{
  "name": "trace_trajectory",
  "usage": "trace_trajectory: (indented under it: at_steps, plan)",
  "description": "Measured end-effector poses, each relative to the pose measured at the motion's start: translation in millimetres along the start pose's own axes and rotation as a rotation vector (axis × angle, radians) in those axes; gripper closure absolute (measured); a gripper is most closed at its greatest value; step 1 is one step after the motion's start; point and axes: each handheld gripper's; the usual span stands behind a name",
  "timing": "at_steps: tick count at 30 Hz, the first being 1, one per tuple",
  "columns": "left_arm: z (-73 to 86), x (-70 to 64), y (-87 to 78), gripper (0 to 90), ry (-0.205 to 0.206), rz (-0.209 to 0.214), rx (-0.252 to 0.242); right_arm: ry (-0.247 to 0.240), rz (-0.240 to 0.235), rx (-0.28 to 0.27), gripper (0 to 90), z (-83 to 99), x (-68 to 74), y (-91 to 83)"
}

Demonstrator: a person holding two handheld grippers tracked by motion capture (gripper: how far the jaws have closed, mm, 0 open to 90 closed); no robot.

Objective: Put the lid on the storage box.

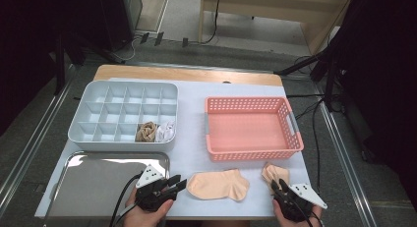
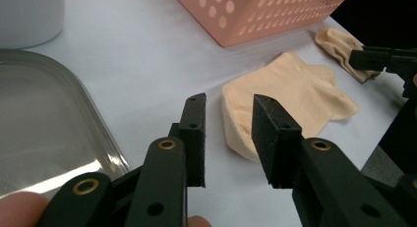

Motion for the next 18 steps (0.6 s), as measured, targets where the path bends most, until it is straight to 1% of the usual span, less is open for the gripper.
trace_trajectory:
  at_steps: [1,3,5,7,8,9,11,13,15,18]
  plan:
    - [0.3,-0.3,0.2,68.2,-0.002,0.0,-0.001,0.012,-0.014,-0.004,81.8,0.2,-2.3,-0.5]
    - [0.5,0.0,0.3,68.4,-0.001,-0.001,0.0,0.03,-0.025,-0.003,82.9,-0.1,-4.8,-1.6]
    - [0.5,0.9,0.3,68.4,-0.002,-0.004,0.003,0.026,-0.026,-0.012,83.1,-0.7,-4.5,-3.3]
    - [0.2,1.7,0.2,68.5,-0.004,-0.001,0.004,0.024,-0.06,-0.03,80.2,-2.4,-2.8,-5.4]
    - [0.2,2.0,0.4,68.5,-0.006,0.0,0.003,0.028,-0.064,-0.035,75.4,-3.1,-1.5,-6.9]
    - [0.1,2.3,0.4,68.5,-0.007,-0.002,0.001,0.035,-0.062,-0.043,78.1,-3.5,-0.5,-8.8]
    - [-0.2,2.9,0.1,68.6,-0.005,-0.004,0.001,0.058,-0.088,-0.06,81.8,-4.1,-1.0,-12.3]
    - [-0.3,3.0,-0.3,68.5,-0.007,-0.002,0.0,0.075,-0.1,-0.076,82.6,-4.6,-2.6,-14.4]
    - [-0.6,3.1,-0.6,68.5,-0.009,-0.001,-0.002,0.084,-0.098,-0.093,82.8,-5.7,-2.8,-17.1]
    - [-0.7,2.8,-0.8,68.5,-0.012,0.0,-0.004,0.076,-0.092,-0.115,83.1,-9.2,1.4,-22.0]
Point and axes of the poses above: each handheld gripper's, and its own axes: y roughly forward along the jaws, z roughly out of its underside, x roughly to its left, and after that the axes turned 12 degrees about -y, right-handed
